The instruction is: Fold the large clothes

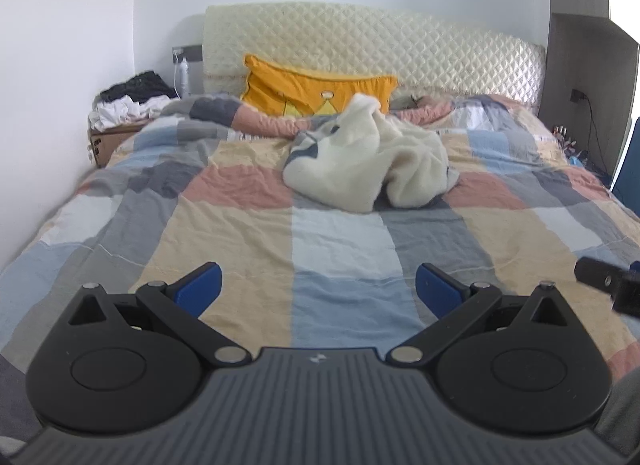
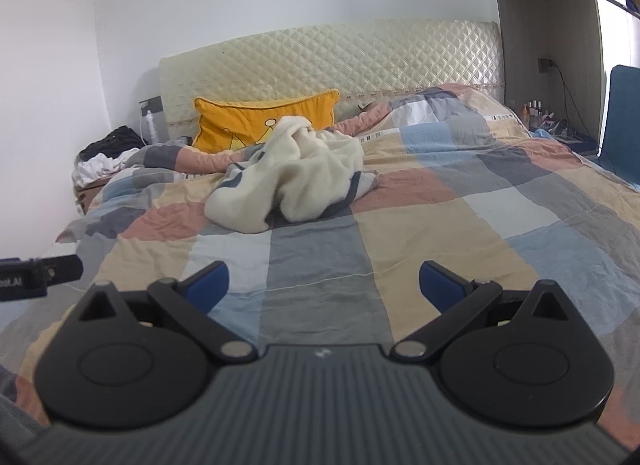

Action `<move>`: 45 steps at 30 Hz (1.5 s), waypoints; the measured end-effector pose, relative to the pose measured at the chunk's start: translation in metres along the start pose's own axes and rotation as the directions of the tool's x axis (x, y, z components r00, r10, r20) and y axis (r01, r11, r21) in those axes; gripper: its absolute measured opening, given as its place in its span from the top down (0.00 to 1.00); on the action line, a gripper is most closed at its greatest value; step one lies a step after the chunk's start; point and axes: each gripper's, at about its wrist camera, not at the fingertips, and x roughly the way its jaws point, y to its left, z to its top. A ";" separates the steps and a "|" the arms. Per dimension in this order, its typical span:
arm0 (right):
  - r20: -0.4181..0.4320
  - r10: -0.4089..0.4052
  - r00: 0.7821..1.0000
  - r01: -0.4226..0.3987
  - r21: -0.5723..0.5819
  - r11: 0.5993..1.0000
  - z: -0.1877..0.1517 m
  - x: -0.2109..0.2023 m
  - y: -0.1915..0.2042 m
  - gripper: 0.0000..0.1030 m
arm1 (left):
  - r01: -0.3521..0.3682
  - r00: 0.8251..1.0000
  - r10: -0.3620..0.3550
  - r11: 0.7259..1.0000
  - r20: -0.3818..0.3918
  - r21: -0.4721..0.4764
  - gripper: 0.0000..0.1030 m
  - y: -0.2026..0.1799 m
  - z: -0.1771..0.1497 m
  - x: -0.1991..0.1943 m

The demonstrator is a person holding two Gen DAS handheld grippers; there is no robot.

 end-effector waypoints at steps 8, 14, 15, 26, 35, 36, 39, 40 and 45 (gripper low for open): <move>-0.036 0.035 0.999 -0.031 0.089 0.996 0.015 0.046 -0.008 0.00 | 0.025 0.999 -0.028 0.998 -0.045 -0.062 0.00 0.014 0.014 0.065; -0.049 0.028 0.998 -0.021 0.149 0.989 0.040 0.091 -0.014 0.00 | -0.001 0.998 -0.003 0.999 -0.066 -0.048 0.00 0.013 0.042 0.123; -0.046 0.049 0.998 -0.041 0.164 0.986 0.043 0.100 -0.016 0.00 | 0.004 0.997 -0.008 0.998 -0.071 -0.056 0.00 0.012 0.048 0.133; -0.109 0.191 0.975 -0.144 0.343 0.928 0.073 0.215 -0.053 0.00 | 0.110 0.982 -0.145 0.959 -0.117 -0.262 0.00 0.015 0.091 0.271; -0.174 0.371 0.912 -0.206 0.588 0.782 0.045 0.371 -0.089 0.08 | 0.204 0.931 -0.339 0.790 -0.133 -0.578 0.00 0.038 0.063 0.426; -0.182 0.393 0.901 -0.217 0.595 0.774 0.041 0.386 -0.089 0.13 | 0.213 0.926 -0.356 0.769 -0.127 -0.603 0.00 0.041 0.059 0.442; -0.191 0.409 0.892 -0.238 0.571 0.786 0.032 0.419 -0.082 0.17 | 0.249 0.915 -0.397 0.700 -0.074 -0.669 0.00 0.051 0.049 0.485; -0.185 0.403 0.896 -0.240 0.561 0.792 0.031 0.429 -0.079 0.17 | 0.265 0.912 -0.406 0.679 -0.050 -0.685 0.00 0.053 0.047 0.497; -0.089 0.420 0.903 -0.296 0.578 0.760 0.029 0.468 -0.075 0.17 | 0.299 0.914 -0.406 0.681 -0.005 -0.668 0.00 0.049 0.062 0.541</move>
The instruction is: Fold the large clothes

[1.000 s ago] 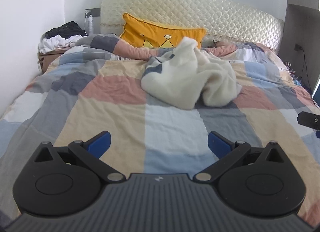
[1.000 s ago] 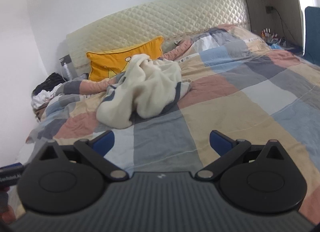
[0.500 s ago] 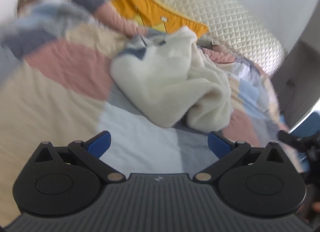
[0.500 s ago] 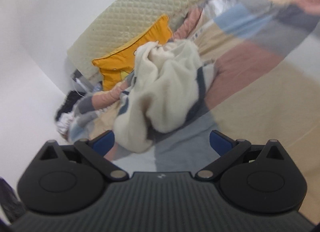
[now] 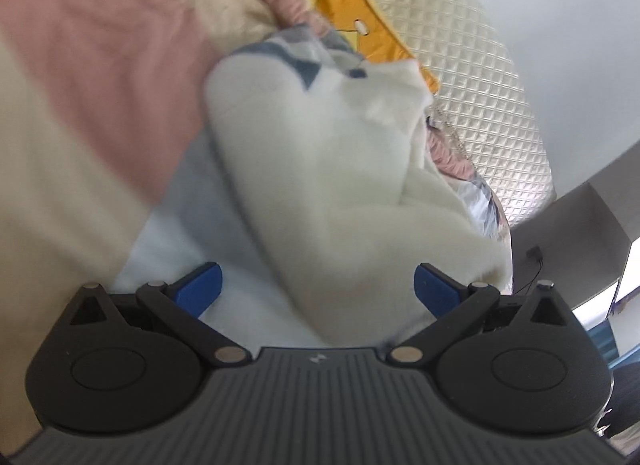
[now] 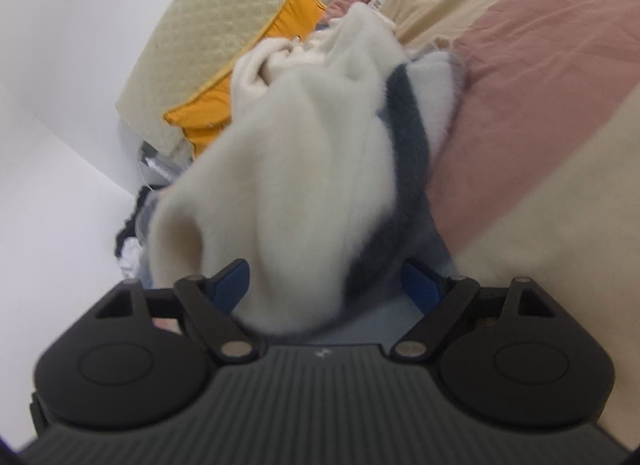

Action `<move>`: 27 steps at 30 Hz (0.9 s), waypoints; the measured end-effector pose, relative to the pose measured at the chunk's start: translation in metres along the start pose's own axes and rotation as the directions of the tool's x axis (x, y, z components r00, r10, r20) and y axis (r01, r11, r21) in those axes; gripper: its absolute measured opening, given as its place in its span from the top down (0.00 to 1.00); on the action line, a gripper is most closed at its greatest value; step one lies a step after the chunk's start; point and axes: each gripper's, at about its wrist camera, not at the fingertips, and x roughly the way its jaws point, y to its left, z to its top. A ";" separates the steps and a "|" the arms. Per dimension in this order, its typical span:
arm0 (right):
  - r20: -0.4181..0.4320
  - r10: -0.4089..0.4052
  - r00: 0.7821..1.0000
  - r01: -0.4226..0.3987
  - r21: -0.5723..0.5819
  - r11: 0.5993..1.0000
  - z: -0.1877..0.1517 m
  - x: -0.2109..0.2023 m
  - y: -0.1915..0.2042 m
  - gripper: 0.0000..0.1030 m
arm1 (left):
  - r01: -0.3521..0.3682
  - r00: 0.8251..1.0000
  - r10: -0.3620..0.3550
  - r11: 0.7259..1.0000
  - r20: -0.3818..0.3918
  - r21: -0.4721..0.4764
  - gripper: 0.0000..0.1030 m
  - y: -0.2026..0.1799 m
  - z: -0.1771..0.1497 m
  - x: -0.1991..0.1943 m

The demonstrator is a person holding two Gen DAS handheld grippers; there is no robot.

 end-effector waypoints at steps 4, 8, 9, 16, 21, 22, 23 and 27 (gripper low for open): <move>0.044 0.060 0.997 -0.060 -0.003 0.998 0.007 0.014 0.002 0.37 | -0.011 0.999 0.012 0.999 0.033 -0.036 0.25 -0.002 0.015 0.019; 0.069 0.084 0.994 -0.086 0.018 0.996 0.012 0.006 0.001 0.65 | -0.021 1.000 0.022 0.992 0.006 -0.126 0.65 0.004 0.035 0.029; 0.072 0.085 0.994 -0.086 0.011 0.996 0.013 0.003 0.003 0.68 | -0.032 0.999 0.033 0.992 0.008 -0.120 0.75 0.004 0.037 0.025; 0.095 0.093 0.991 -0.090 -0.039 0.995 0.020 -0.042 0.024 0.74 | 0.013 0.997 -0.009 0.999 0.076 -0.050 0.89 -0.011 0.041 -0.047; 0.092 0.109 0.990 -0.105 -0.056 0.993 0.004 -0.086 0.040 0.75 | 0.056 0.994 -0.042 0.989 0.105 -0.138 0.90 -0.005 0.041 -0.120; 0.096 0.115 0.989 -0.110 -0.053 0.992 0.000 -0.097 0.043 0.75 | 0.062 0.993 -0.047 0.988 0.108 -0.142 0.91 -0.006 0.041 -0.135; 0.097 0.120 0.988 -0.114 -0.059 0.992 -0.003 -0.107 0.048 0.76 | 0.071 0.992 -0.056 0.988 0.112 -0.136 0.91 -0.009 0.041 -0.151; 0.108 0.149 0.983 -0.139 -0.088 0.986 -0.020 -0.155 0.069 0.76 | 0.098 0.987 -0.086 0.991 0.132 -0.089 0.91 -0.026 0.031 -0.219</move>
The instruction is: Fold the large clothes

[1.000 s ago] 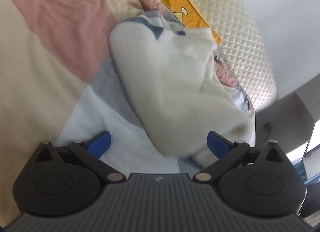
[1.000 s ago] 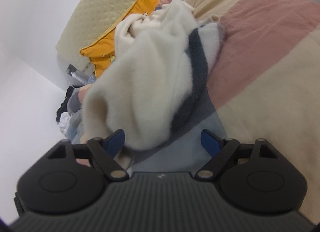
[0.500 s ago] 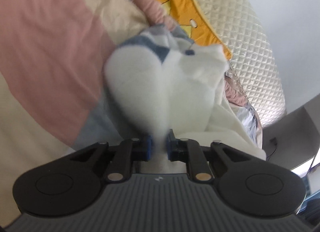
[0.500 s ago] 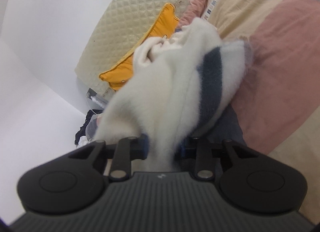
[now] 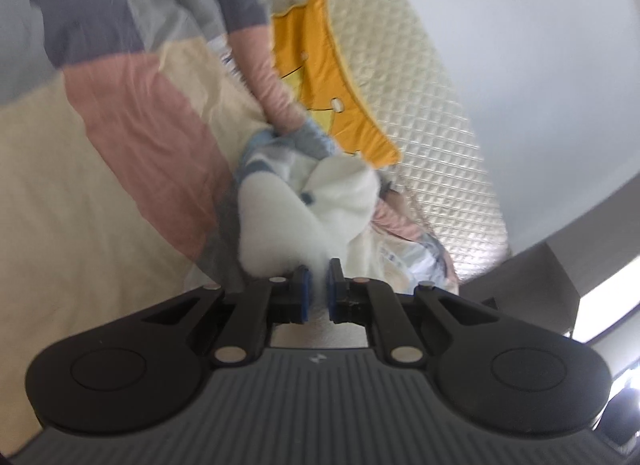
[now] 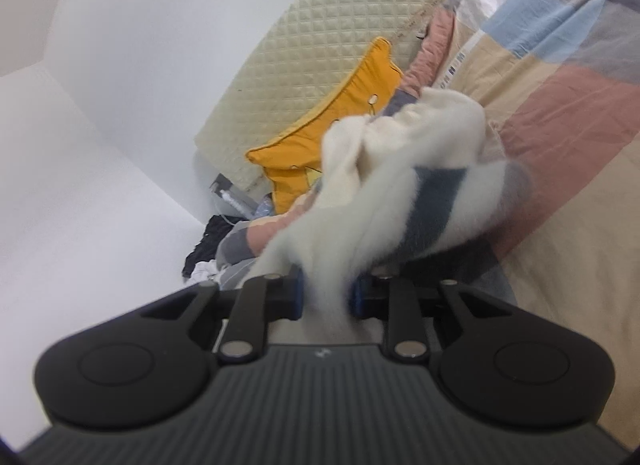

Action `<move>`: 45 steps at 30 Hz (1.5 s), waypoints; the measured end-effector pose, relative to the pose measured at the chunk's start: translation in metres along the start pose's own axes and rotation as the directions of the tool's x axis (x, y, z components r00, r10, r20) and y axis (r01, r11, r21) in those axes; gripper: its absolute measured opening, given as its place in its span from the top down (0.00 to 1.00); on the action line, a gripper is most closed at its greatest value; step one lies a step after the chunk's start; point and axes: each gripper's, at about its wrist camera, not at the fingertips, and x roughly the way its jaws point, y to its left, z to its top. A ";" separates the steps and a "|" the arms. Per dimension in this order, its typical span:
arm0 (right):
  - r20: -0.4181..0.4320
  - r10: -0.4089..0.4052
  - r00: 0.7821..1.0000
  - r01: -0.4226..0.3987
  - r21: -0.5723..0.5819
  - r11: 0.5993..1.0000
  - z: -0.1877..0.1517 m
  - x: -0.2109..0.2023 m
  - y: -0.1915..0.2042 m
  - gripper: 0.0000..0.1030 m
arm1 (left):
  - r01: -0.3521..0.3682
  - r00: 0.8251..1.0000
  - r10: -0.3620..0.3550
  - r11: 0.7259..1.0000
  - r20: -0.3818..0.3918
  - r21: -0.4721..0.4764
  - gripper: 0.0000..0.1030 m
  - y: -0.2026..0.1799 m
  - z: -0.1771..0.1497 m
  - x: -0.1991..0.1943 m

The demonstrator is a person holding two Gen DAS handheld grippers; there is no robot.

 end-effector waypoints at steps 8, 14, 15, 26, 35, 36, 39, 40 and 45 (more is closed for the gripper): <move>0.039 0.018 0.999 -0.022 0.097 0.995 -0.037 -0.101 0.030 0.76 | 0.052 0.999 -0.052 0.997 0.000 0.059 0.91 -0.027 -0.046 -0.134; -0.033 -0.068 0.997 0.072 0.121 0.990 -0.069 -0.145 0.039 0.75 | 0.018 0.999 -0.017 0.999 -0.034 0.047 0.91 -0.005 -0.092 -0.190; -0.045 -0.081 0.996 0.087 0.128 0.988 -0.072 -0.145 0.039 0.75 | 0.017 0.999 -0.016 0.999 -0.035 0.036 0.91 0.002 -0.098 -0.194; -0.186 -0.262 0.947 0.280 0.081 0.957 -0.107 -0.102 0.020 0.71 | -0.100 0.990 0.096 0.995 -0.104 -0.028 0.90 0.064 -0.118 -0.156; -0.203 -0.323 0.924 0.337 0.034 0.941 -0.114 -0.069 0.005 0.68 | -0.200 0.970 0.190 0.978 -0.151 -0.055 0.89 0.090 -0.122 -0.107; -0.204 -0.329 0.922 0.342 0.034 0.939 -0.115 -0.066 0.004 0.67 | -0.207 0.966 0.193 0.976 -0.172 -0.068 0.89 0.094 -0.122 -0.104; -0.198 -0.332 0.922 0.345 0.031 0.938 -0.117 -0.066 0.005 0.65 | -0.201 0.964 0.168 0.968 -0.206 -0.150 0.88 0.109 -0.121 -0.101; -0.197 -0.332 0.922 0.345 0.031 0.938 -0.118 -0.068 0.006 0.65 | -0.193 0.966 0.158 0.967 -0.206 -0.165 0.88 0.112 -0.120 -0.101; -0.175 -0.314 0.933 0.331 0.078 0.940 -0.116 -0.087 0.015 0.53 | -0.167 0.974 0.136 0.972 -0.182 -0.164 0.85 0.105 -0.120 -0.113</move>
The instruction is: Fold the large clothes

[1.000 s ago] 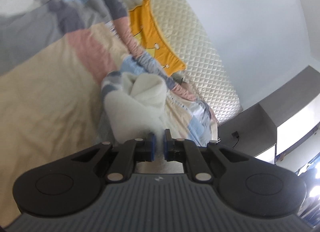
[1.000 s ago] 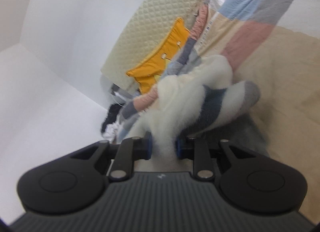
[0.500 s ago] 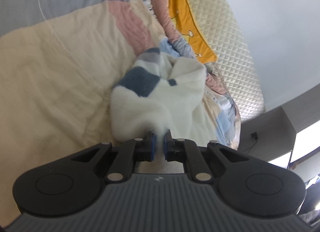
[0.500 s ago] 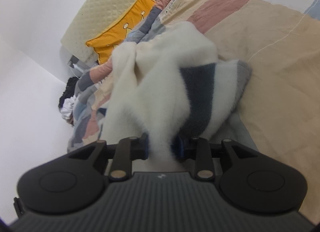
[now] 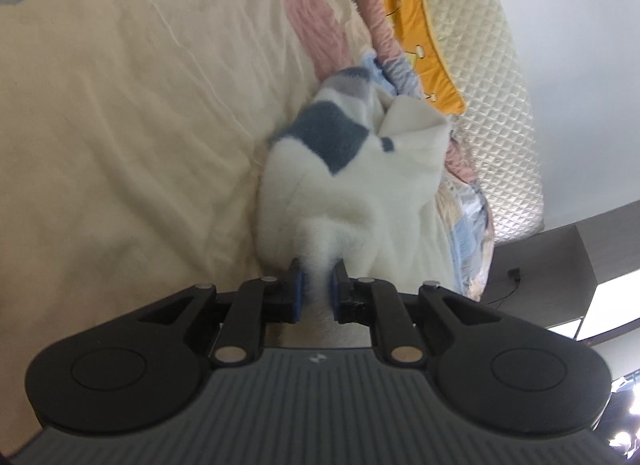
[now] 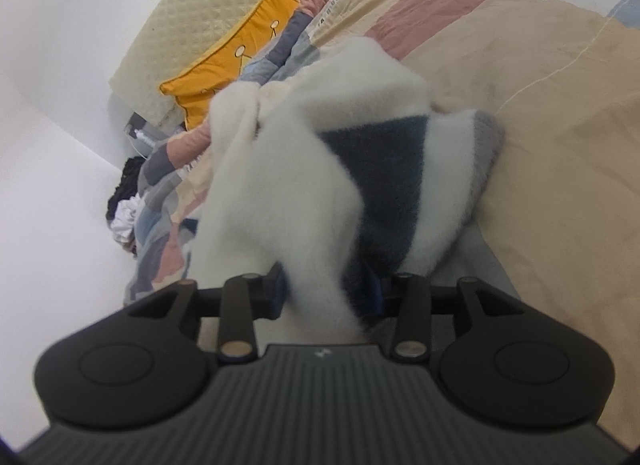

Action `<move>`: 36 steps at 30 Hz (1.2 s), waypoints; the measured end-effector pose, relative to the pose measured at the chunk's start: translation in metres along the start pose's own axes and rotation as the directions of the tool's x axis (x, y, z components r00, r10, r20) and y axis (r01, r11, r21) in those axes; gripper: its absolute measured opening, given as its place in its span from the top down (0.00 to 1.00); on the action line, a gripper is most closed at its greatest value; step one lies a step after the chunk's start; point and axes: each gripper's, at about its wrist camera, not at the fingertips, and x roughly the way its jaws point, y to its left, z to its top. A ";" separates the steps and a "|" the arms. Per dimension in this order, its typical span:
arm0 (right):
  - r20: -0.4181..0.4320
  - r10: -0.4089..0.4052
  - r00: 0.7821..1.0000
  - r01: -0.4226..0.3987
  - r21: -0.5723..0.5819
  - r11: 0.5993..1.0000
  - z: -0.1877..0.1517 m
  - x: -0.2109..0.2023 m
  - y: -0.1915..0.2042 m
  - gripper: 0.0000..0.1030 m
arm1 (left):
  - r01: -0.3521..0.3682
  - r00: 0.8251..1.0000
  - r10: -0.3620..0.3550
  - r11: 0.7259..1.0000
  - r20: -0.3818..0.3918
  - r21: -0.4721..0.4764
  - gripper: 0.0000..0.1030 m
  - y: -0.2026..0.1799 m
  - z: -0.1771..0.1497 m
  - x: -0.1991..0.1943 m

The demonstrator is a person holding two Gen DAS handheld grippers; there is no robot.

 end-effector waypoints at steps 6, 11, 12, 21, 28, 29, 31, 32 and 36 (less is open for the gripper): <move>0.045 0.020 0.999 -0.021 0.029 0.999 -0.004 -0.032 0.001 0.37 | 0.005 1.000 -0.005 1.000 0.014 0.013 0.50 -0.009 -0.017 -0.029; 0.091 0.041 0.995 -0.046 0.051 0.998 -0.009 -0.052 0.002 0.27 | -0.014 1.000 0.013 0.998 0.003 0.056 0.44 -0.018 -0.029 -0.049; 0.090 0.060 0.994 -0.066 0.065 0.996 -0.012 -0.056 0.001 0.27 | -0.020 1.000 0.020 0.998 -0.001 0.066 0.44 -0.018 -0.031 -0.053; 0.036 0.110 0.993 -0.114 0.157 0.981 -0.033 -0.058 -0.005 0.22 | -0.134 0.988 0.146 0.973 -0.053 0.186 0.44 -0.024 -0.052 -0.046; -0.112 0.087 0.990 -0.062 0.208 0.976 -0.044 -0.026 -0.011 0.22 | -0.166 0.984 0.175 0.964 -0.023 0.207 0.44 -0.022 -0.046 -0.023; -0.125 0.087 0.988 -0.060 0.206 0.977 -0.045 -0.023 -0.010 0.22 | -0.178 0.982 0.186 0.960 -0.018 0.216 0.44 -0.023 -0.045 -0.019; -0.149 0.092 0.985 -0.061 0.201 0.978 -0.047 -0.017 -0.008 0.22 | -0.186 0.981 0.193 0.955 -0.006 0.232 0.44 -0.025 -0.044 -0.012; -0.160 0.095 0.983 -0.063 0.196 0.979 -0.048 -0.015 -0.007 0.22 | -0.188 0.981 0.194 0.953 -0.003 0.237 0.44 -0.026 -0.043 -0.010; -0.181 0.098 0.979 -0.067 0.174 0.983 -0.049 -0.010 -0.003 0.22 | -0.165 0.986 0.167 0.948 0.017 0.271 0.72 -0.036 -0.042 -0.009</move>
